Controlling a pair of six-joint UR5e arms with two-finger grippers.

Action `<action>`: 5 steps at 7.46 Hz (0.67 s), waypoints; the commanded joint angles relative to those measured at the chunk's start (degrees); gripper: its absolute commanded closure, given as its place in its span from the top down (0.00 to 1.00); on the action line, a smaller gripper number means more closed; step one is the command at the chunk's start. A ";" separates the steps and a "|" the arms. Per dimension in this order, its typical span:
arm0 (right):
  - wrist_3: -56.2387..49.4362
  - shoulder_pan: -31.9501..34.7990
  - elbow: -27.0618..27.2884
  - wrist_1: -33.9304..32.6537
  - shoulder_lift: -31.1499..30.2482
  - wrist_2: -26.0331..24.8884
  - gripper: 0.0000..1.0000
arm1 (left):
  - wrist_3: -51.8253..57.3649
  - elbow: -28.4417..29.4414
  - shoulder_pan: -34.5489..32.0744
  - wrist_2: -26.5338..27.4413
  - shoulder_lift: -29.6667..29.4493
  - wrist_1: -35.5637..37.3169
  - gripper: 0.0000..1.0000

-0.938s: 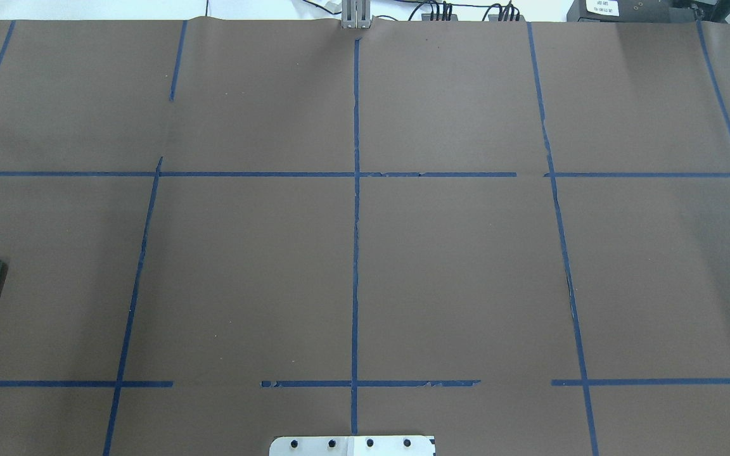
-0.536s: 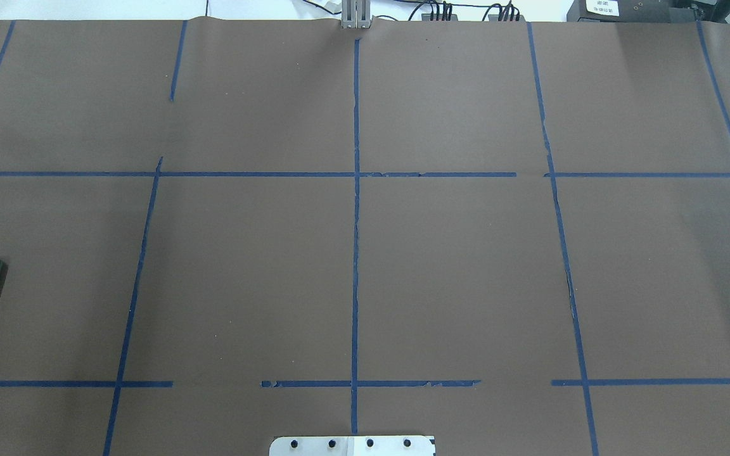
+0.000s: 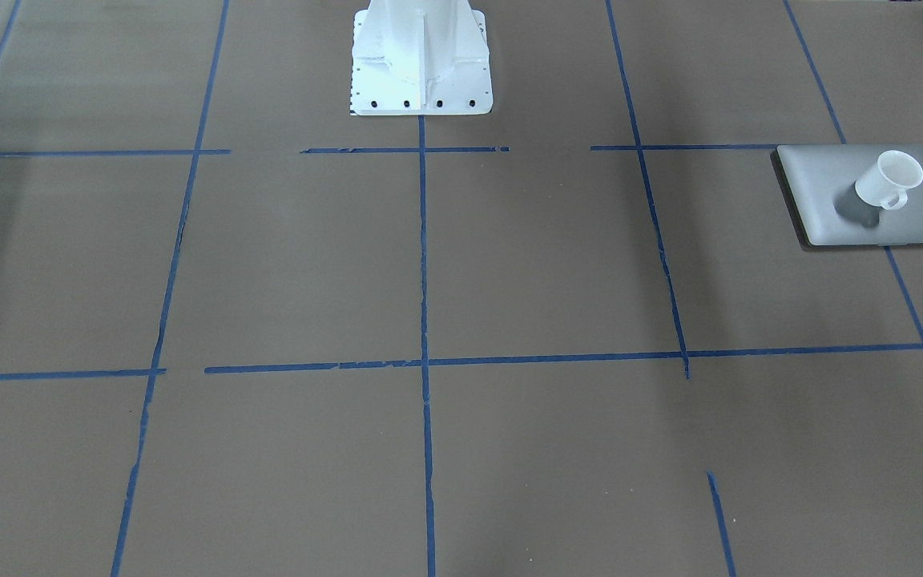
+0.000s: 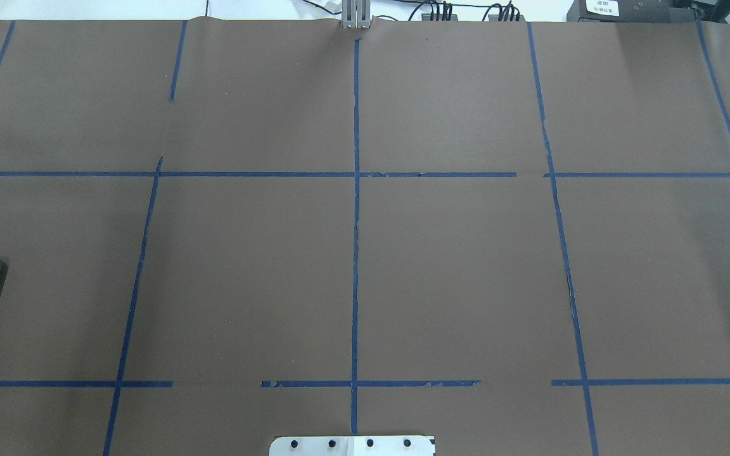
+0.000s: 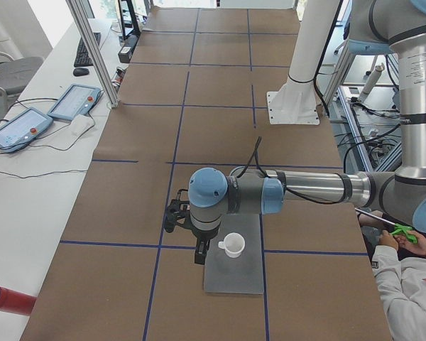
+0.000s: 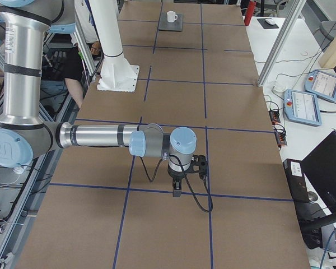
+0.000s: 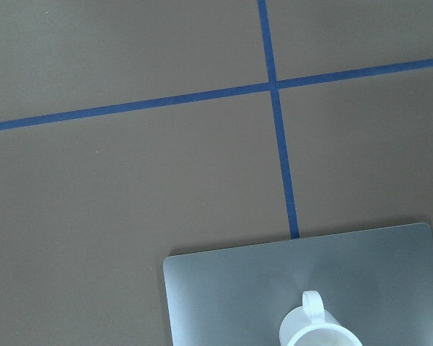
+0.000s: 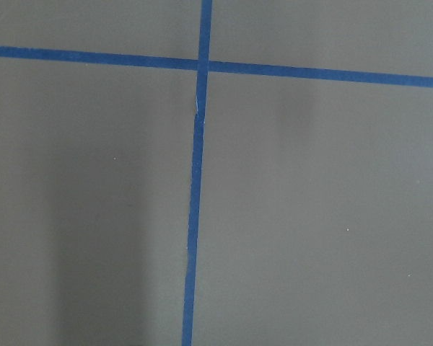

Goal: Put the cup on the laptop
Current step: 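Open the left gripper and hold above the cup on the laptop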

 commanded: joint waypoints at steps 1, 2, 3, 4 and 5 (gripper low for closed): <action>0.00 0.00 0.00 -0.02 0.00 0.02 1.00 | -0.02 -0.21 0.00 0.00 0.41 0.09 1.00; 0.00 0.00 0.00 0.06 0.00 0.02 1.00 | -0.02 -0.13 0.09 0.00 0.41 0.09 1.00; 0.00 0.00 0.00 0.06 0.00 0.02 1.00 | 0.07 -0.13 0.17 0.00 0.41 0.09 1.00; 0.00 0.00 0.00 -0.02 0.00 0.02 1.00 | 0.07 0.66 0.26 0.00 0.41 0.00 1.00; 0.00 0.00 0.00 -0.02 0.00 -0.06 1.00 | 0.07 0.75 0.44 0.00 0.41 0.00 1.00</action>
